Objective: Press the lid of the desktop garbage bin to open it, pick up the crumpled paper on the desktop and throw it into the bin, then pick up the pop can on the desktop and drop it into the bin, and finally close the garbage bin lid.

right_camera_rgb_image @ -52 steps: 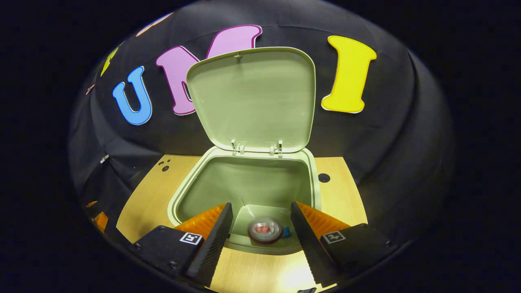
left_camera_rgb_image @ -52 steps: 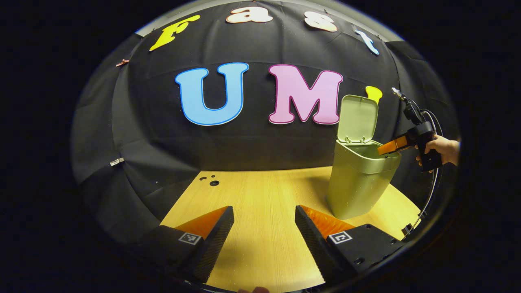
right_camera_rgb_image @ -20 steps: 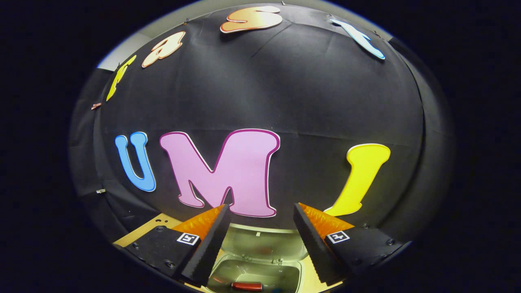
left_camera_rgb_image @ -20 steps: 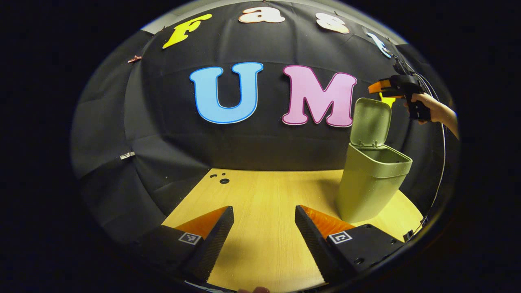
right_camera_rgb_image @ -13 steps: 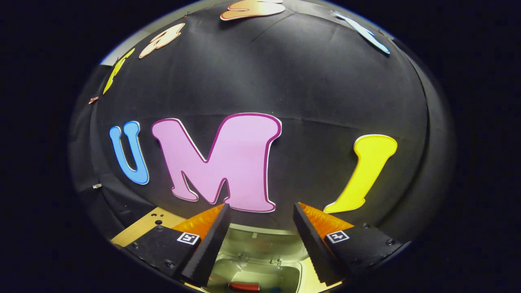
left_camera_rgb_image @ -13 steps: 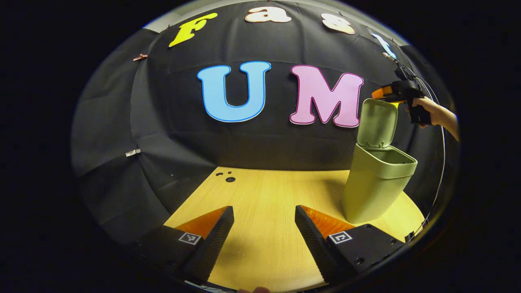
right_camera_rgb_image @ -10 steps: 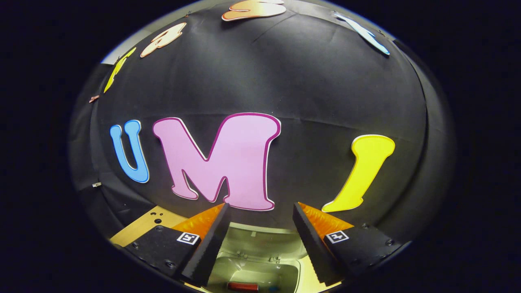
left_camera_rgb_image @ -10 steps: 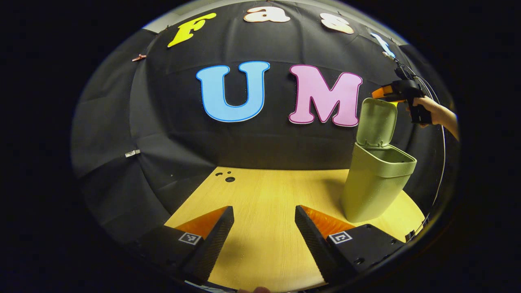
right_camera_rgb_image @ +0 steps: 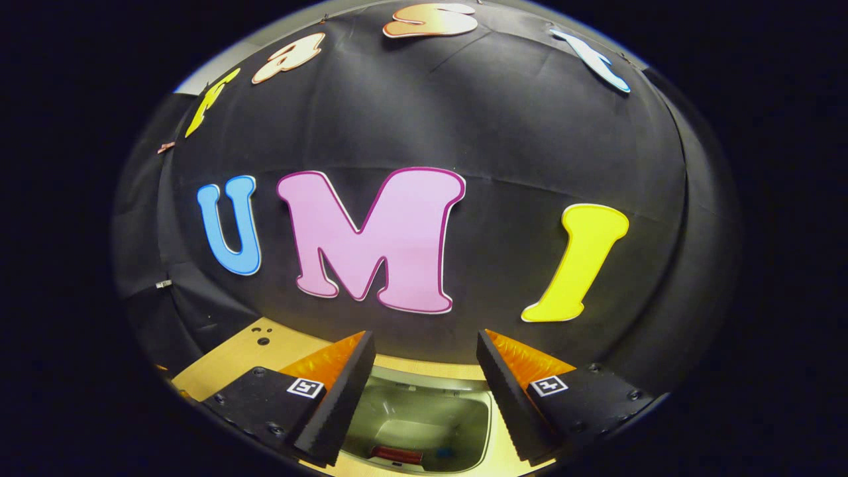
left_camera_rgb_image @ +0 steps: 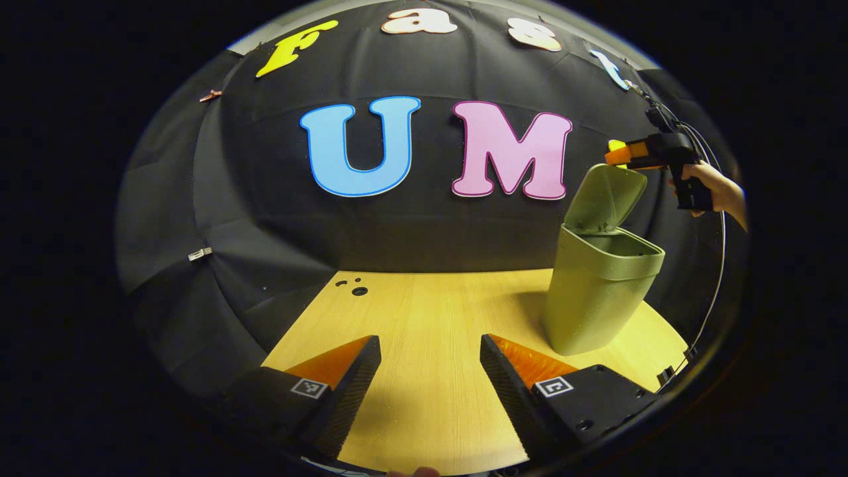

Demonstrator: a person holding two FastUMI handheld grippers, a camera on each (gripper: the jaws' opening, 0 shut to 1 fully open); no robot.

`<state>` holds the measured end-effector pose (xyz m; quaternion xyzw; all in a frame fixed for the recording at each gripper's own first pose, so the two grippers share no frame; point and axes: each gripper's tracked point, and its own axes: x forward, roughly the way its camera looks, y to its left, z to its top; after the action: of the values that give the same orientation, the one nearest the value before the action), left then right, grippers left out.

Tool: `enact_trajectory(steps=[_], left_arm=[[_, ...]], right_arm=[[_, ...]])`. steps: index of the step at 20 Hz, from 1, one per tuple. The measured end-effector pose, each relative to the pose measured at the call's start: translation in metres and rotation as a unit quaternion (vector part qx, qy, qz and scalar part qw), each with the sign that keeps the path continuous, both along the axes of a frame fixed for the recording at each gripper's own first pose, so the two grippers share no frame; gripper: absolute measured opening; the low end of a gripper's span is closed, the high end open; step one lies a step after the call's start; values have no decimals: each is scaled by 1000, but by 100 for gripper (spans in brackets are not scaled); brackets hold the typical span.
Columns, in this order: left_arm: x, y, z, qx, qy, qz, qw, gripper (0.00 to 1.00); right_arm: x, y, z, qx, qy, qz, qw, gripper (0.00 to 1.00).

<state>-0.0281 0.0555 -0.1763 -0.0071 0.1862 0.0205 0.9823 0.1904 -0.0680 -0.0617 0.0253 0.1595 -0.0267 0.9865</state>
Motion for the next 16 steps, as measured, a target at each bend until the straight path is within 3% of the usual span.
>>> enact_trajectory(steps=[16], left_arm=[[-3,2,-3,3,3,-9,1000,98]], right_arm=[[-49,40,-64,29,69,35,997,97]])
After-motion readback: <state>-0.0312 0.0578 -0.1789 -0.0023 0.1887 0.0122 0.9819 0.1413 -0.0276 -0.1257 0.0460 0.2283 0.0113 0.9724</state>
